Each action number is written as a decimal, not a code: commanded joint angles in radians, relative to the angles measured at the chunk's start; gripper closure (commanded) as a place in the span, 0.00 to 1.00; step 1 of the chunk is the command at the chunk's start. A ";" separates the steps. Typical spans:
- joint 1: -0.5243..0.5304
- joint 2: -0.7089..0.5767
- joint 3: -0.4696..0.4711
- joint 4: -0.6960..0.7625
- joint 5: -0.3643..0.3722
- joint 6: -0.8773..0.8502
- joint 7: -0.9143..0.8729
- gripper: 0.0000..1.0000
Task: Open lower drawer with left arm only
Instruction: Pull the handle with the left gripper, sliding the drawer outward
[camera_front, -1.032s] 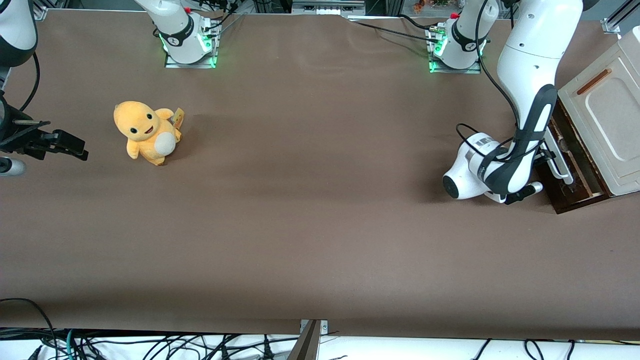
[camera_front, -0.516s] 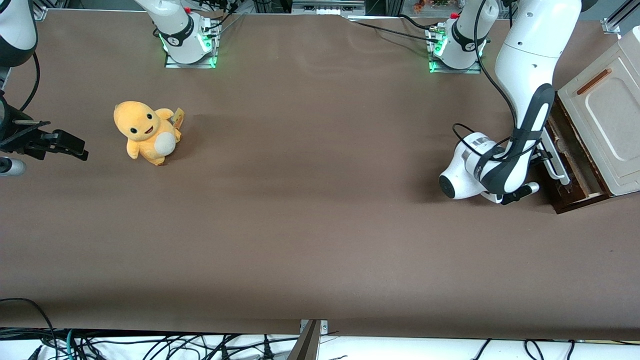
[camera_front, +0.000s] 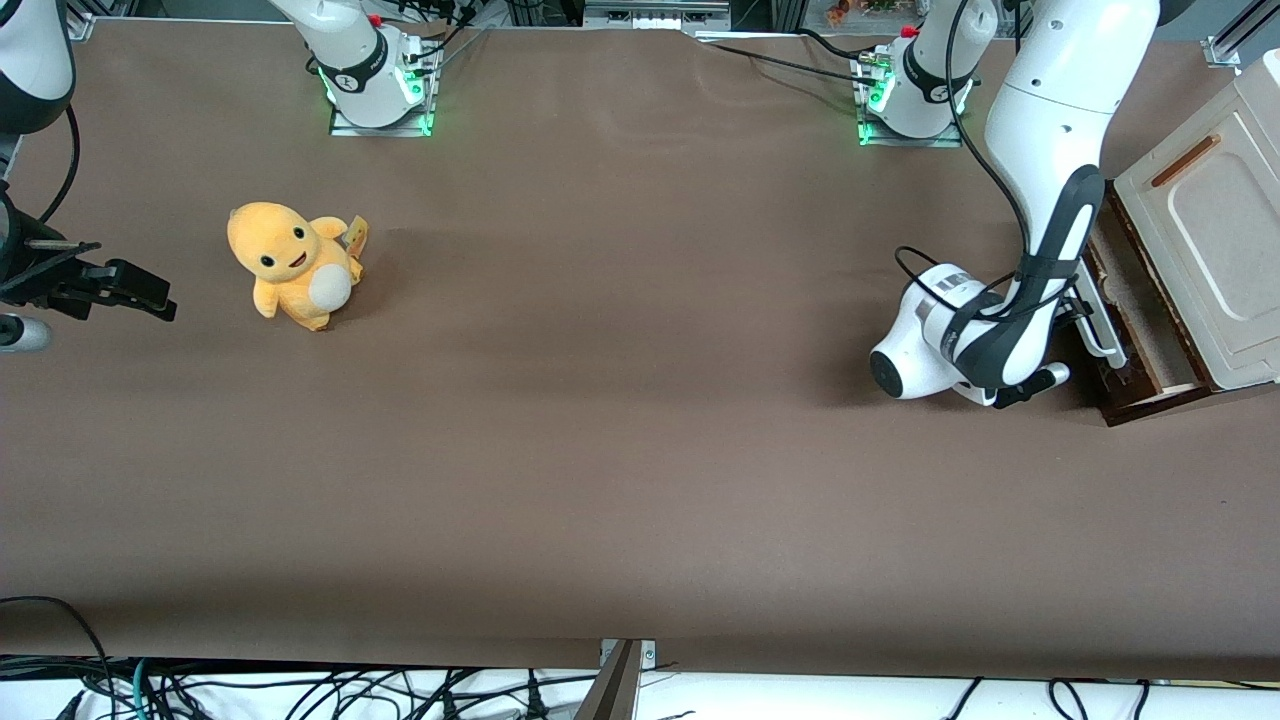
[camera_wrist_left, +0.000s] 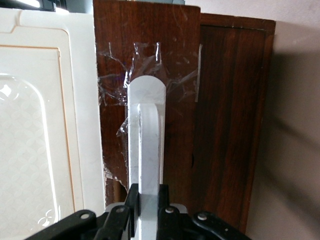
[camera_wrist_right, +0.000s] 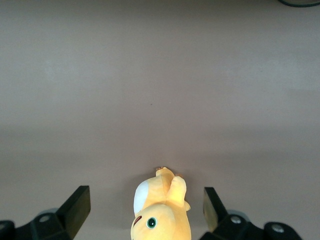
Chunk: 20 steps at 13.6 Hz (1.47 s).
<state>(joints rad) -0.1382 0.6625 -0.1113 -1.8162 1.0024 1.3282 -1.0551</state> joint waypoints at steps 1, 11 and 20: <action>-0.020 -0.015 -0.024 0.012 -0.059 -0.072 -0.042 0.88; -0.018 -0.015 -0.047 0.021 -0.067 -0.106 -0.045 0.88; -0.018 -0.015 -0.056 0.029 -0.070 -0.118 -0.046 0.89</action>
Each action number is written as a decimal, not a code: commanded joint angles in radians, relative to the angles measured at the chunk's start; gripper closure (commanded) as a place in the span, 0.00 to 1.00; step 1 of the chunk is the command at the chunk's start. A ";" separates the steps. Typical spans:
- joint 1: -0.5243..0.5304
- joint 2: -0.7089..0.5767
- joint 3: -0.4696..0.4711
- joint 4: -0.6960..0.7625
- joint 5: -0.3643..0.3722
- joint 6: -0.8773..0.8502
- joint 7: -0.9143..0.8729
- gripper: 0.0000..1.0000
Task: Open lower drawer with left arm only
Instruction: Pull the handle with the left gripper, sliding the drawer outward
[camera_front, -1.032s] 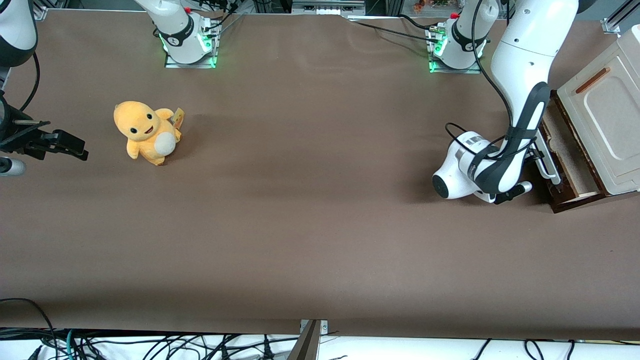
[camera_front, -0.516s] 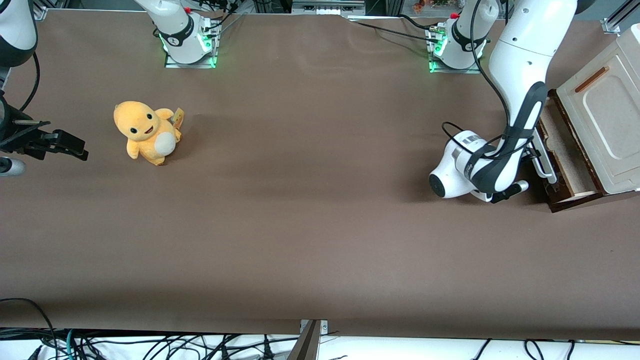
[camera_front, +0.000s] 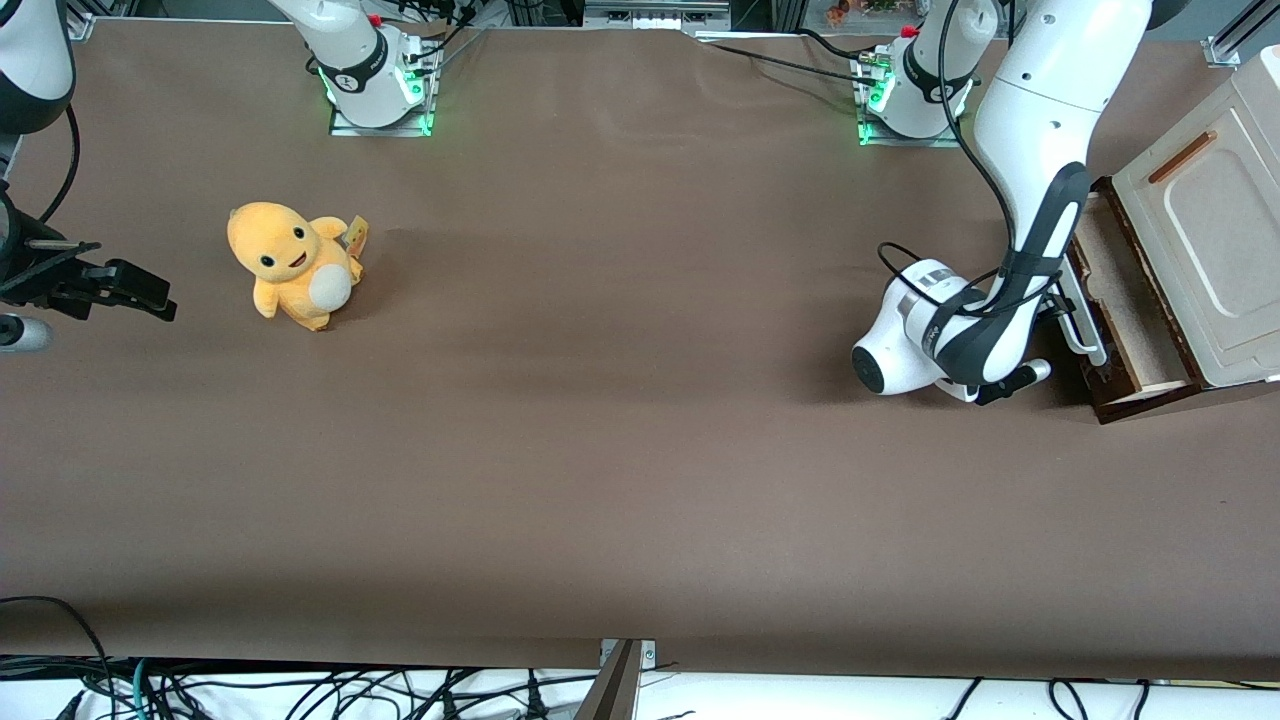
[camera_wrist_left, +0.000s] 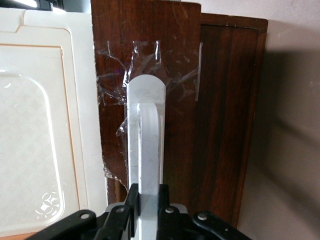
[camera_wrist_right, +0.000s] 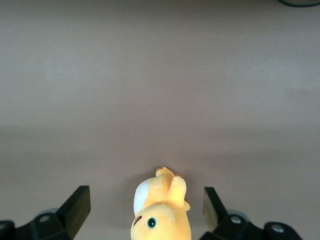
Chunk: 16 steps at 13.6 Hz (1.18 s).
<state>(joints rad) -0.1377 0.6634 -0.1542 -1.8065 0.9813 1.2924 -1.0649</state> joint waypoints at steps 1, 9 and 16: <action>-0.019 -0.015 -0.013 0.019 -0.053 -0.082 -0.037 0.89; -0.019 -0.015 -0.015 0.029 -0.069 -0.082 -0.037 0.89; -0.016 0.001 -0.013 0.029 -0.067 -0.079 -0.035 0.37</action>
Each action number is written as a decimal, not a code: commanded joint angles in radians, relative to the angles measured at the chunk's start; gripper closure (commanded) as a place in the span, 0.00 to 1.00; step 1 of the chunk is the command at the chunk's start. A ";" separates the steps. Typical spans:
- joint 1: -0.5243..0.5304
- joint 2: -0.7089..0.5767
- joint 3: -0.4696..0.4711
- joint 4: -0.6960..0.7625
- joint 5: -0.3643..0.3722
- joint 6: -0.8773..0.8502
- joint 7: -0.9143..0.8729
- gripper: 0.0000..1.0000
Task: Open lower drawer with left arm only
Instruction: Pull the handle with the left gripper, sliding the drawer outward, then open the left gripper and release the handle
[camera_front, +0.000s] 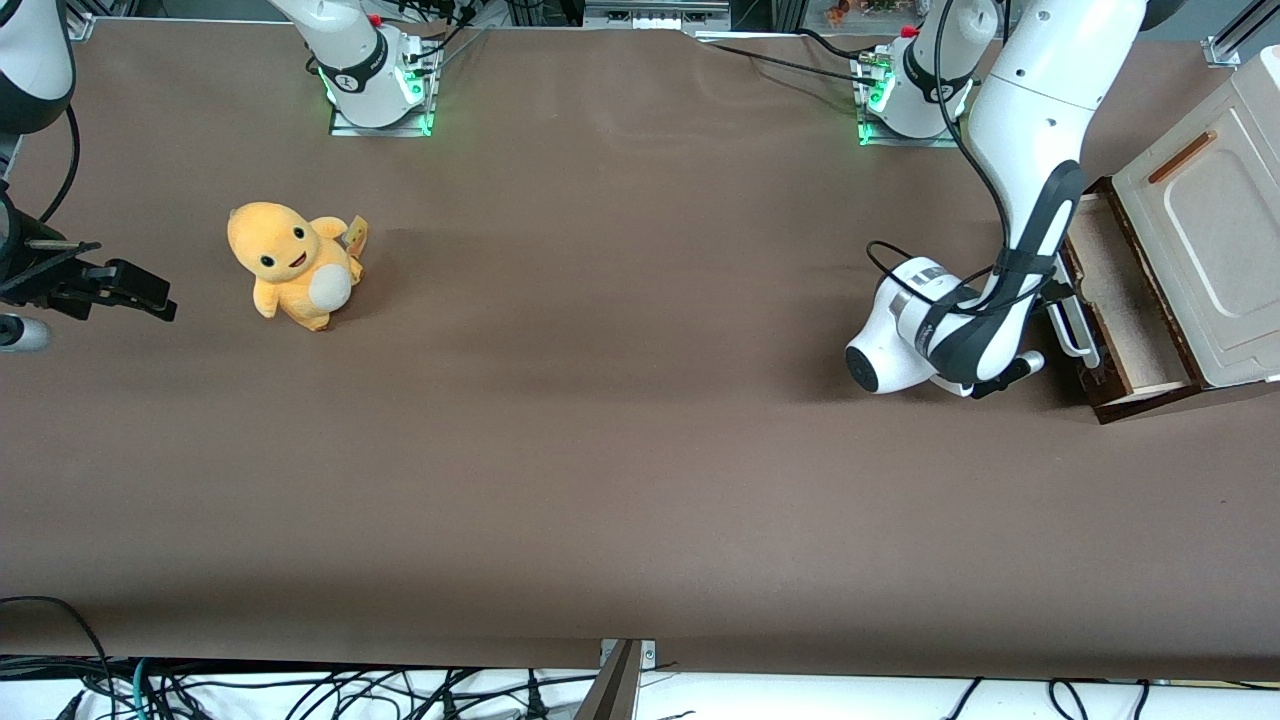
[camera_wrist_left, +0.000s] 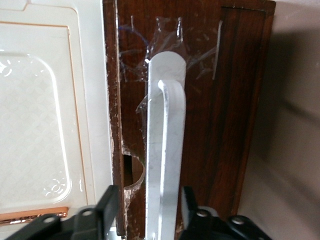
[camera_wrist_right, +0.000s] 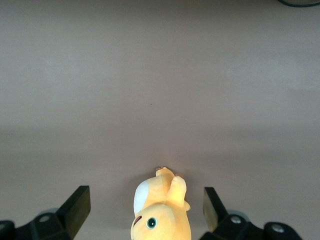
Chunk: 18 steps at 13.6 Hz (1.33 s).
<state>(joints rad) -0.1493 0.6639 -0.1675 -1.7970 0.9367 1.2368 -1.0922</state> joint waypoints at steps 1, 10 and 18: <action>-0.004 0.000 0.000 0.019 -0.022 -0.022 -0.008 0.33; -0.004 0.000 -0.026 0.059 -0.097 -0.014 0.006 0.15; 0.000 -0.020 -0.066 0.266 -0.272 -0.011 0.156 0.05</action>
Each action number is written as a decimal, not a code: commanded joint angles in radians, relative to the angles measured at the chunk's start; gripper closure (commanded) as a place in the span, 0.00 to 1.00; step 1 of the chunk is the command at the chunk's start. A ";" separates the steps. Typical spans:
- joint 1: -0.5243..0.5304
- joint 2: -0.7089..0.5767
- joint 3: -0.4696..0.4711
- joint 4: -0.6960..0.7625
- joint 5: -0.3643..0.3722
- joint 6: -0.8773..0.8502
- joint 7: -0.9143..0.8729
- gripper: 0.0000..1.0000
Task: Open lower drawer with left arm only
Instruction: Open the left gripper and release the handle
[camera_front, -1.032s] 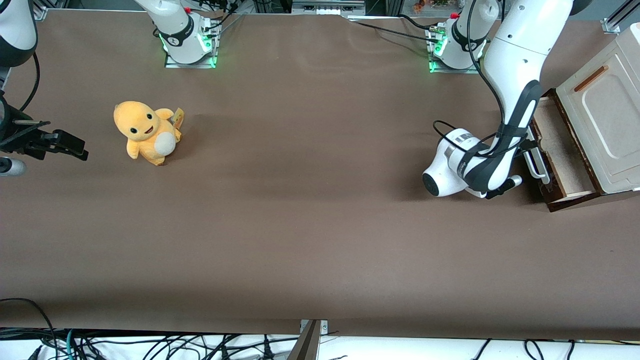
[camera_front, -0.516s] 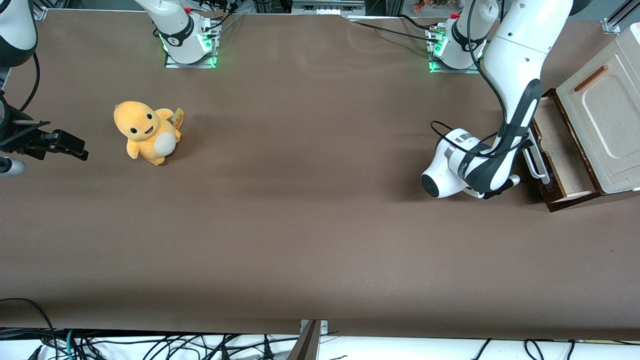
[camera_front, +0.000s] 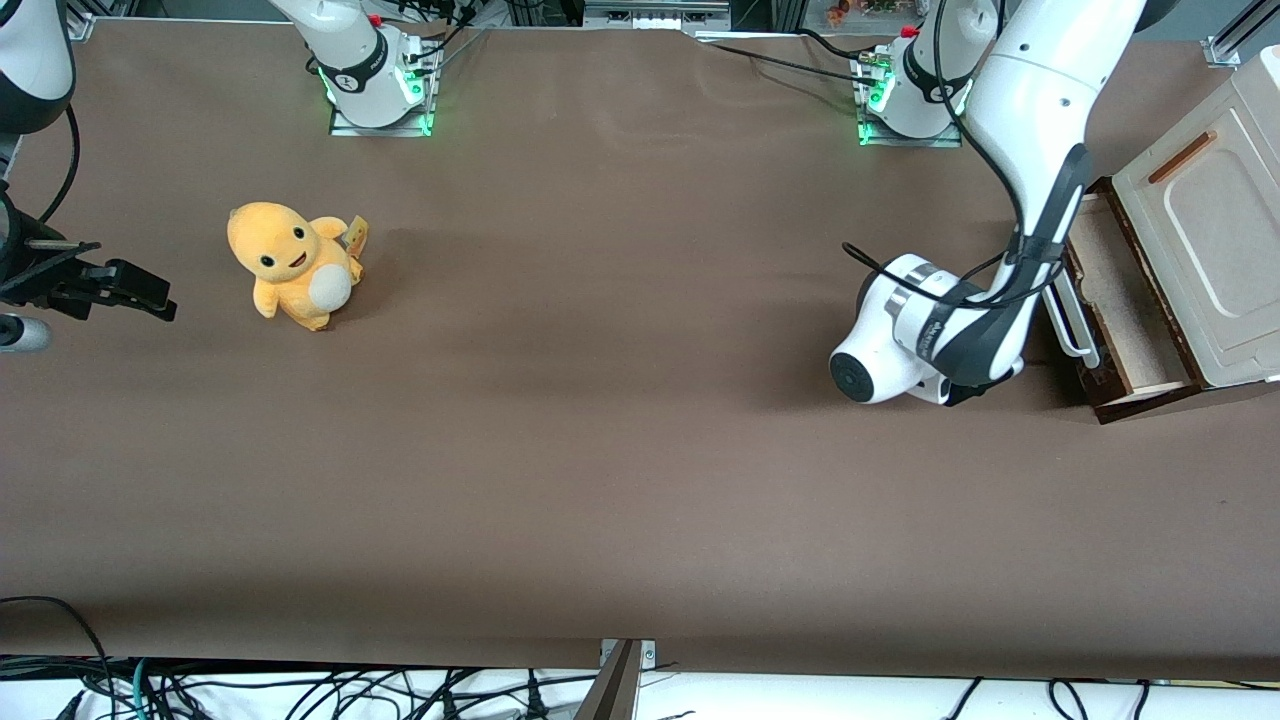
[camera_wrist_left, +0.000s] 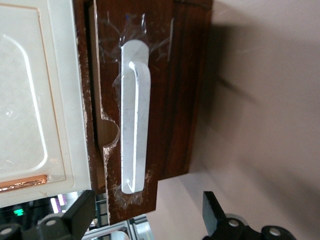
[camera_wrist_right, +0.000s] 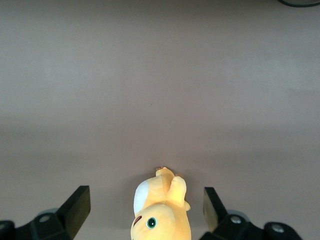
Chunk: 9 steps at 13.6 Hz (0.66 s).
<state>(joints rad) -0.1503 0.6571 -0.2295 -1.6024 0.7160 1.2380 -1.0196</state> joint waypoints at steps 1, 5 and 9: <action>0.002 -0.020 -0.004 0.105 -0.072 -0.015 0.122 0.01; 0.003 -0.046 -0.004 0.212 -0.150 -0.015 0.249 0.00; 0.009 -0.065 -0.001 0.314 -0.236 -0.008 0.428 0.00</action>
<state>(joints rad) -0.1491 0.6009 -0.2330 -1.3433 0.5297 1.2375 -0.6888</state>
